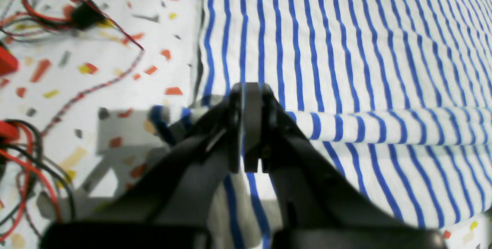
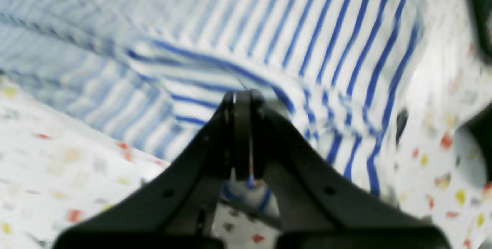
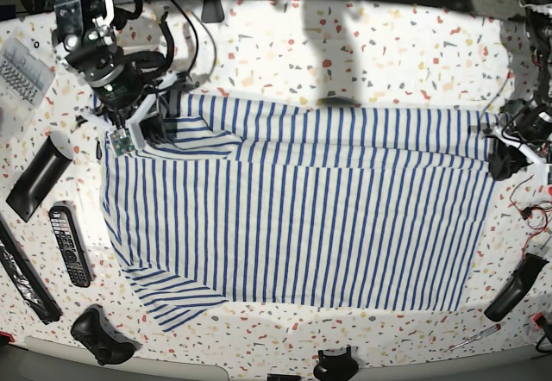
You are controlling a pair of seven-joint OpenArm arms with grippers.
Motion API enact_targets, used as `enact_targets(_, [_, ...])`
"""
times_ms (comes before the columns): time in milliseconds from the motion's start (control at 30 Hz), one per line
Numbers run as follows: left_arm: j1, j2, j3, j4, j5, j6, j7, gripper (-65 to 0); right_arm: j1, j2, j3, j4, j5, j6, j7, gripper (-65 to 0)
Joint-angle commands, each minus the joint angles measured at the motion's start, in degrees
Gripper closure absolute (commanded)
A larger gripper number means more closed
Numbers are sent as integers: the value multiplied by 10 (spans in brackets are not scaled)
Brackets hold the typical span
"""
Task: Layout the t-shirt on the table in an organized manner, then fold the t-shirt properly
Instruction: 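Lift the gripped edge and pull it toward the robot with both grippers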
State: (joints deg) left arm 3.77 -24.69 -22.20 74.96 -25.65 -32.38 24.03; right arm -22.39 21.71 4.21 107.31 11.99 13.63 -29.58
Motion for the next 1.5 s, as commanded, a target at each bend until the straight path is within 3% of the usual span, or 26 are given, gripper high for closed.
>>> enact_targets(0, [-8,-6,-5,8,3,-2,-22,0,14,7,3,-6,0,-1,17,0])
enact_targets(267, [-7,12,26,0,31,-2,-30,0,72,7,3,-134,0,1,6,0])
enact_targets(333, [-7,12,36,-10,31,-2,-30,0,75,7,3,-155,0,19,6,0])
enact_targets(733, [18,12,37,-71,46,-2,-34,0,69,8,3,-153,-15,31,-10,0])
enact_targets(1067, [125,12,37,-10,46,-2,-50,0,-22,8,10,-61,-60,31,-8,0])
enact_targets(1467, [245,12,37,86,64,-2,-14,0,-106,8,109,-37,-54,31,-2,0])
